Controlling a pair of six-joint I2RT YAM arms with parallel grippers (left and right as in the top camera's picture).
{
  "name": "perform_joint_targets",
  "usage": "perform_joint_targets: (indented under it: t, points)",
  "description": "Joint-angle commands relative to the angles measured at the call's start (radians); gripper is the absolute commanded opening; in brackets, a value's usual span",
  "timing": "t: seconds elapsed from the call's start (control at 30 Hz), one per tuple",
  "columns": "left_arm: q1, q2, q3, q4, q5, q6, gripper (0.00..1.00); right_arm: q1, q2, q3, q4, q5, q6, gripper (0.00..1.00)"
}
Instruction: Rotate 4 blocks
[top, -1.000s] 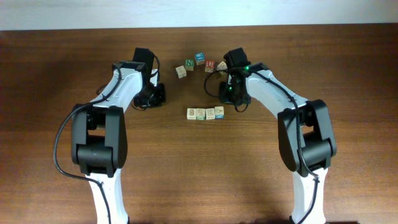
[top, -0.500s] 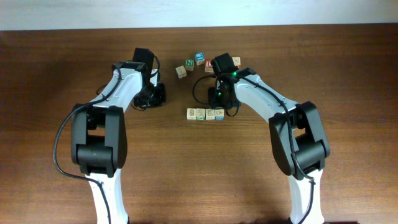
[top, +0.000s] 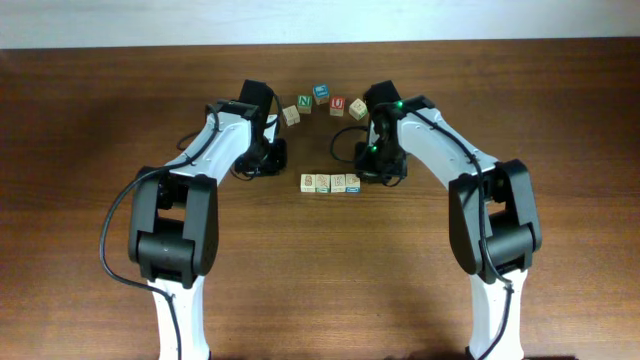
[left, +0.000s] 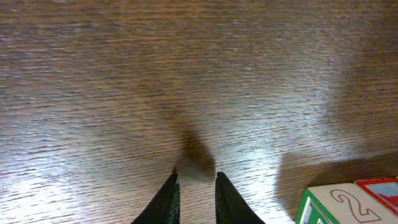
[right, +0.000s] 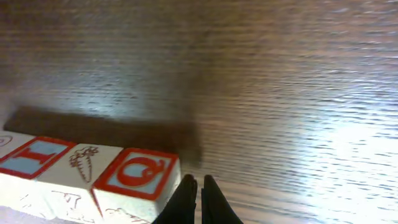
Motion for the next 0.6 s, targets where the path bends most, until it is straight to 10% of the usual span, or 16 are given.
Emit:
perform_joint_targets:
  t: [0.0,0.4,0.57]
  points:
    - [-0.038,0.007,0.004,-0.002,-0.003,-0.026,0.18,0.027,-0.008,-0.007,0.002,-0.016,0.0,0.07]
    - [-0.069,0.007,0.005,-0.024,0.004,-0.111,0.09,0.021,-0.008,-0.009,0.009,0.047,-0.125,0.04]
    - [-0.03,0.007,0.004,-0.048,0.093,-0.045,0.02,-0.172,-0.013,-0.02,-0.046,-0.249,-0.304,0.05]
